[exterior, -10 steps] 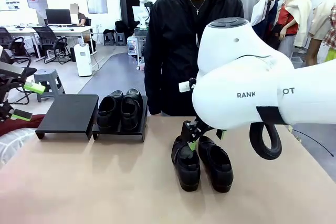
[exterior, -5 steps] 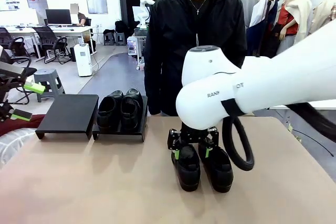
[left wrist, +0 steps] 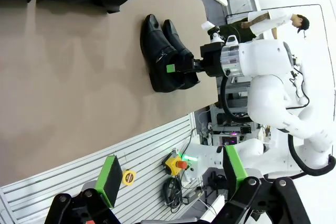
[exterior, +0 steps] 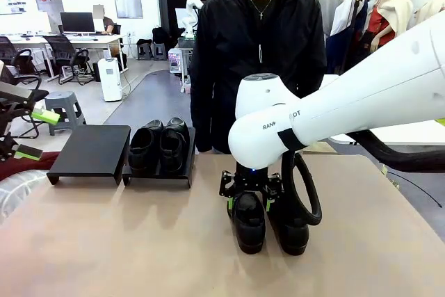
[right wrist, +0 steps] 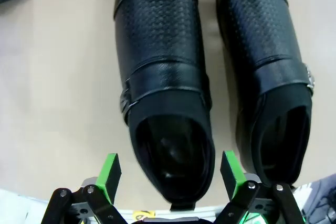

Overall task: Organize the shoes by placing them on the stand.
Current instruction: Pick up one Shoe and place it in the middle of the table.

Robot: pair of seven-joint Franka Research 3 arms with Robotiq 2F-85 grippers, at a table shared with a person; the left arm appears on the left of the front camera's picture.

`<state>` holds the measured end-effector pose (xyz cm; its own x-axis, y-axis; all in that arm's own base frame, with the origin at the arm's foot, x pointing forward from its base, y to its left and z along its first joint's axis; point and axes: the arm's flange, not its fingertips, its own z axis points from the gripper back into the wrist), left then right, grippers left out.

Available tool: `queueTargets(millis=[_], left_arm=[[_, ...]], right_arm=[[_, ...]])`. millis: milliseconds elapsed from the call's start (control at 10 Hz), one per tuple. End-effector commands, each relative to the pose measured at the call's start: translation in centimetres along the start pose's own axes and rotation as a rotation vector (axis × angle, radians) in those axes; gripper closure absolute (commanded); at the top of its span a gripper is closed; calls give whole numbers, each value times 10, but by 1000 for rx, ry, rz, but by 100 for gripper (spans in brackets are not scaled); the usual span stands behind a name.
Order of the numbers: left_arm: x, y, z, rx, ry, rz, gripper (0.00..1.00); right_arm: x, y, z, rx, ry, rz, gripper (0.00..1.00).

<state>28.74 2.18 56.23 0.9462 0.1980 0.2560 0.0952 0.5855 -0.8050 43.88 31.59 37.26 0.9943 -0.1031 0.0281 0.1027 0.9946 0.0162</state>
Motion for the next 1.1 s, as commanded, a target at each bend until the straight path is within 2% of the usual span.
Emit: queueTargets(millis=[0,400,500,600,700,1000], left_arm=[[2,1,2,-20,4,-20,0],[2,1,2,-20,4,-20,0],[2,1,2,-20,4,-20,0],[2,1,2,-20,4,-20,0],[2,1,2,-20,4,-20,0],[2,1,2,-20,4,-20,0]], right_arm=[[9,0,-6,-22,-7,-26,0],[13,-10,-22,-7,25,-37,0],[14,-12,-25,-13,23,-28,22],[14,-11,-24,-8,36,-8,82],[14,-11,-24,0,34,-10,100],[13,-12,-24,18,51,11,100]])
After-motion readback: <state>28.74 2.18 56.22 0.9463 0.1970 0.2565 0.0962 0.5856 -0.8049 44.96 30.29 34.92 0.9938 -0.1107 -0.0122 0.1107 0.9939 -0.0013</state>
